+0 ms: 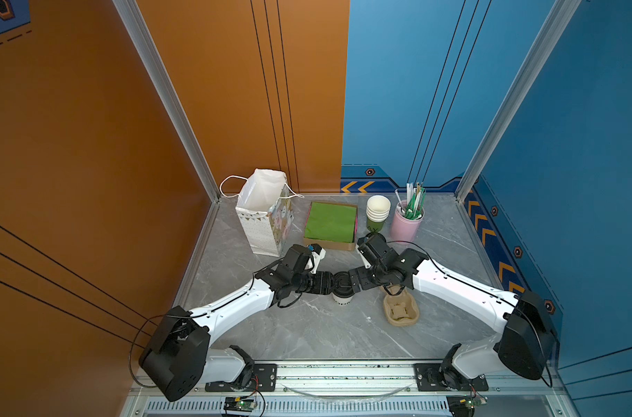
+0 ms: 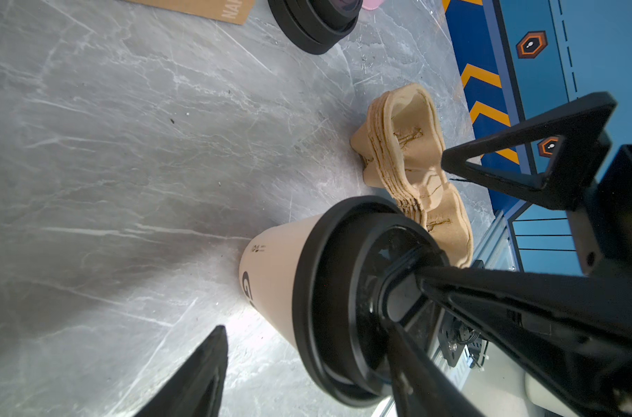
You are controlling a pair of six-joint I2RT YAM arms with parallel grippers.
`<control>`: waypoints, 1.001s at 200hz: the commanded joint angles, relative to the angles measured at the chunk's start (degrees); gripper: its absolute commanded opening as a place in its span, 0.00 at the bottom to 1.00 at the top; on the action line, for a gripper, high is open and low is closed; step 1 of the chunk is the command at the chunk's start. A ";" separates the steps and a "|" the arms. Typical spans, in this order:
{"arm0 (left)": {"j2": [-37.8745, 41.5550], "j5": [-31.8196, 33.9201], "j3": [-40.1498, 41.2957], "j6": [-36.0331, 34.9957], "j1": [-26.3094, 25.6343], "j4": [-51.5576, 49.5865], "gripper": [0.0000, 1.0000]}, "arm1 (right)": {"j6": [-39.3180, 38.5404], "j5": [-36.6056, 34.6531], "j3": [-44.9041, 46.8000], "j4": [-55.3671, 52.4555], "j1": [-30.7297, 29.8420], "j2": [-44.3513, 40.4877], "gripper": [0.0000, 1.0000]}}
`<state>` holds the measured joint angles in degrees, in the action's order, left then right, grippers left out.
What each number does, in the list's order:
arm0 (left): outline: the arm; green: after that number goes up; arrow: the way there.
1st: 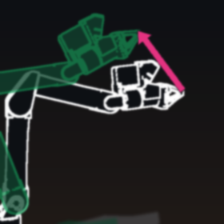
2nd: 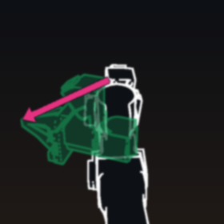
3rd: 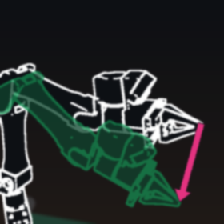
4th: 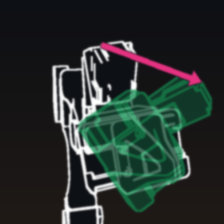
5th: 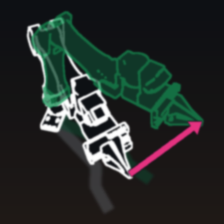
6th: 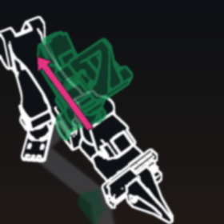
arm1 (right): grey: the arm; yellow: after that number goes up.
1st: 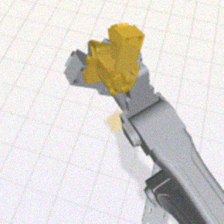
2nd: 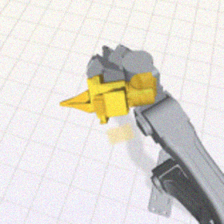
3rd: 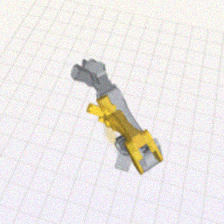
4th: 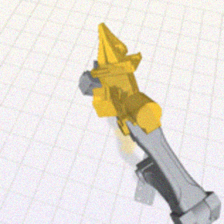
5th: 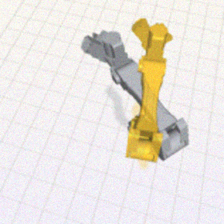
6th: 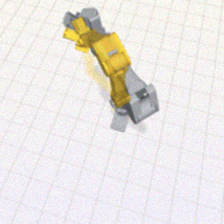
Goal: Pack a coffee takeout order
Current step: Close the lid on the coffee cup.
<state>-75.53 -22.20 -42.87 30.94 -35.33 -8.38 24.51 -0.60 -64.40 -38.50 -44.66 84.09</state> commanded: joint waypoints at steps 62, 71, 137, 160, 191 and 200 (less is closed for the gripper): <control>-1.23 8.11 4.03 2.44 -1.15 -6.29 0.68 | 1.98 -3.13 6.03 -4.57 -1.56 2.69 1.00; -1.08 8.19 3.99 2.50 -1.22 -6.13 0.68 | 2.18 -3.17 6.00 -4.61 -1.68 2.91 1.00; 3.03 7.52 -2.27 0.10 -0.26 -5.77 0.70 | 0.85 -0.10 -5.10 -4.41 -1.53 2.33 1.00; 4.27 6.97 -4.32 -0.77 0.78 -5.72 0.72 | 0.32 1.70 -10.37 -4.25 -0.65 1.30 1.00; 7.14 6.84 -4.66 -1.18 2.17 -5.73 0.74 | -0.56 2.19 -13.51 -3.86 -0.23 0.79 1.00; 8.10 7.03 -4.31 -1.23 2.62 -5.76 0.74 | -0.93 1.73 -13.58 -3.86 -0.08 0.97 1.00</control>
<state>-70.22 -16.38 -46.50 31.20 -33.87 -12.64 25.32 0.78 -76.44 -40.88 -45.30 86.15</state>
